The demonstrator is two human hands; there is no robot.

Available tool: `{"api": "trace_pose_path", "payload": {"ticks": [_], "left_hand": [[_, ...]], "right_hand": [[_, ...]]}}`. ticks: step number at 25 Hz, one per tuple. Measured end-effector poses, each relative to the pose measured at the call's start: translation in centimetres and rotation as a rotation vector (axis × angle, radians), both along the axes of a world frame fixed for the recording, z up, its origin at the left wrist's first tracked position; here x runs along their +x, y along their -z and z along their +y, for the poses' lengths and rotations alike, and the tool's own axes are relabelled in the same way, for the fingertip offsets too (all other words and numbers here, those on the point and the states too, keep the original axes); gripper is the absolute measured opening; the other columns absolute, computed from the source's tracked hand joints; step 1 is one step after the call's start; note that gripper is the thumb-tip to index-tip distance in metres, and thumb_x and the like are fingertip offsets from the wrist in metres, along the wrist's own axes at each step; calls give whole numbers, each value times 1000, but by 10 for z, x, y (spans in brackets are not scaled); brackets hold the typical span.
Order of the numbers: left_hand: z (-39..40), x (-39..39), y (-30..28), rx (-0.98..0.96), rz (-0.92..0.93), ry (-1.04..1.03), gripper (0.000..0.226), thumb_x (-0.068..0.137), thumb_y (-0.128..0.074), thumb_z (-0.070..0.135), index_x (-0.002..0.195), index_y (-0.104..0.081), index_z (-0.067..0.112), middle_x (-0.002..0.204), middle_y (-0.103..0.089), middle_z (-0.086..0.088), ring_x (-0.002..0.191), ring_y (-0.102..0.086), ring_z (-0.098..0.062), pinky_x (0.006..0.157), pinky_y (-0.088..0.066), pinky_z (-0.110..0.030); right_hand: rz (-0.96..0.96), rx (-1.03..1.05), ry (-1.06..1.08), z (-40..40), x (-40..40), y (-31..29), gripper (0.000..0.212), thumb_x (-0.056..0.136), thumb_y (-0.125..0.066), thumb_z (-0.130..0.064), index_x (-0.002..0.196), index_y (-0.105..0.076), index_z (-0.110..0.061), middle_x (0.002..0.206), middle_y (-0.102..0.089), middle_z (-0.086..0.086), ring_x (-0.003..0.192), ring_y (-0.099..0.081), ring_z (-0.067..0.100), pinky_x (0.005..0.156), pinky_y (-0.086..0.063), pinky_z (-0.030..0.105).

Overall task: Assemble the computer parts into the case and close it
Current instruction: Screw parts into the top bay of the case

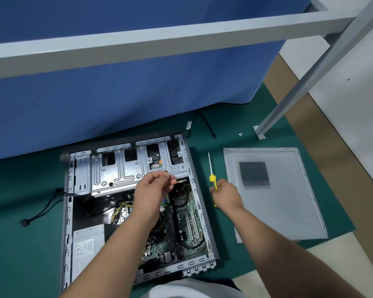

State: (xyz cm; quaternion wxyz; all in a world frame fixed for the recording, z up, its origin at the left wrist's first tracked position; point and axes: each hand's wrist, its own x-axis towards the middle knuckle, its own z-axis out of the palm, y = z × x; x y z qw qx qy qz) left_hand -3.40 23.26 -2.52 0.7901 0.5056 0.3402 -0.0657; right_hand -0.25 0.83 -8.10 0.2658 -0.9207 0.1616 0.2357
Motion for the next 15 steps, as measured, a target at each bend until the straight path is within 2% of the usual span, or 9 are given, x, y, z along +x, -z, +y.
{"api": "trace_pose_path", "payload": {"ticks": [2,3,5,8,10,12,15], "left_hand": [[4,0,-5,-101,-25,-15,8,99,-60,0,99,-68,2,105,-76,-19,97,-75,-26,80,-60,-25],[6,-1,-9,-158,-32,-26,7,99,-60,0,101,-66,2,108,-76,-19,102,-75,-28,83,-61,-27],[9,-3,-13,-265,-37,-77,6,100,-57,1,103,-62,3,114,-75,-20,108,-73,-31,89,-61,-34],[13,-5,-17,-405,-40,-225,7,103,-53,3,107,-58,3,118,-74,-20,110,-73,-33,92,-61,-40],[18,-10,-17,-495,-35,-301,20,104,-52,7,121,-58,-2,119,-73,-19,109,-73,-31,90,-61,-39],[23,-17,-15,-541,-12,-335,30,104,-50,8,131,-55,-5,120,-74,-18,109,-73,-30,88,-62,-39],[31,-27,-15,-581,5,-362,28,104,-50,8,128,-57,-6,120,-73,-19,108,-74,-30,84,-63,-39]], "right_hand": [[-212,296,118,6,1,-26,13,101,-58,-26,110,-63,-18,105,-66,10,92,-67,30,84,-57,48],[-271,448,128,9,1,-40,12,101,-59,-24,112,-64,-24,107,-65,8,89,-69,25,82,-60,45],[-284,602,-18,12,-1,-62,18,101,-59,-22,113,-66,-33,109,-63,2,83,-70,15,76,-59,31],[-232,500,-323,16,-4,-79,21,100,-61,-23,116,-70,-33,99,-59,-11,84,-63,9,78,-47,20],[-196,443,-421,18,-5,-82,22,99,-63,-25,118,-72,-31,96,-59,-14,86,-58,1,74,-42,14],[-187,414,-467,21,-5,-85,24,97,-66,-26,120,-73,-30,97,-60,-15,87,-58,-2,75,-41,14],[-198,475,-400,22,-4,-88,24,91,-74,-27,111,-73,-41,105,-68,-14,92,-64,1,82,-49,17]]}}
